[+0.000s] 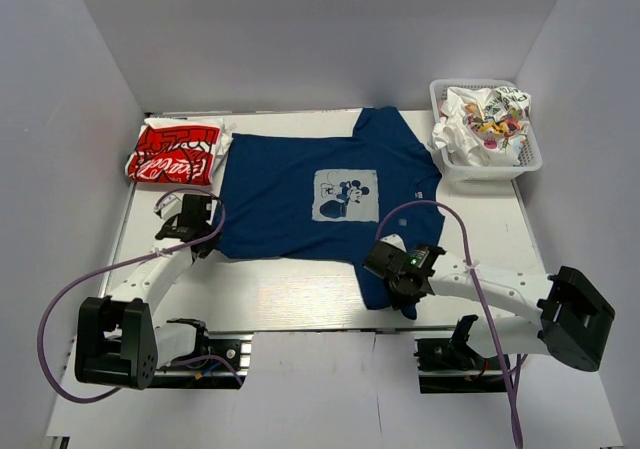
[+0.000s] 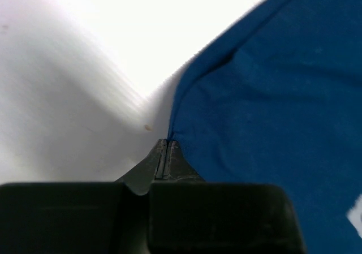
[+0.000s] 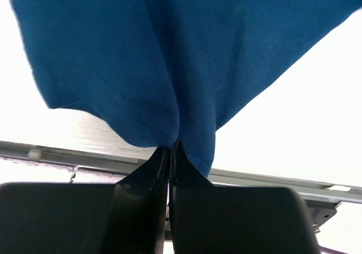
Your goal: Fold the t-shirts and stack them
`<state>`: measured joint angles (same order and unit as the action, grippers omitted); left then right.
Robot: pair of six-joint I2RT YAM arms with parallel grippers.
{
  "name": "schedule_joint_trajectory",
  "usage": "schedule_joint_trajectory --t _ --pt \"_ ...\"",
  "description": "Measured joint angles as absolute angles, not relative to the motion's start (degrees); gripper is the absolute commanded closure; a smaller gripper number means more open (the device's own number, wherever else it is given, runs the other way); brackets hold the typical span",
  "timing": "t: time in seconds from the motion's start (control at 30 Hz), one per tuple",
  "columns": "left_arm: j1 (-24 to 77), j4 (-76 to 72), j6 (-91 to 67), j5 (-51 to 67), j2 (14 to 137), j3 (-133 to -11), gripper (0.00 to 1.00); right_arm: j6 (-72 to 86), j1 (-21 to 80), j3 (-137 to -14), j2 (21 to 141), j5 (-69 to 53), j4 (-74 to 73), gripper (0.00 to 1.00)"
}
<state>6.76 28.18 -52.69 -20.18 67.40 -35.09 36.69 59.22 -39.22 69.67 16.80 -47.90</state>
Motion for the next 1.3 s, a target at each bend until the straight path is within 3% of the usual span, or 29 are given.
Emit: schedule_joint_trajectory --t 0.3,0.67,1.23,1.3 --pt "6.74 24.84 -51.88 -17.19 68.07 -36.86 1.00 30.04 54.78 -47.44 73.14 19.84 -44.60 1.00" --pt "6.74 21.56 -51.51 -17.02 81.89 -50.72 1.00 17.72 39.97 -58.74 77.62 27.29 -35.22 1.00" --pt "5.21 15.97 -50.57 -17.06 105.38 -71.13 1.00 5.30 22.02 -82.46 102.00 24.03 -27.46 1.00" --pt "5.19 15.53 -50.19 -16.82 107.96 -73.28 0.82 4.29 21.47 -85.86 106.04 23.70 -27.55 1.00"
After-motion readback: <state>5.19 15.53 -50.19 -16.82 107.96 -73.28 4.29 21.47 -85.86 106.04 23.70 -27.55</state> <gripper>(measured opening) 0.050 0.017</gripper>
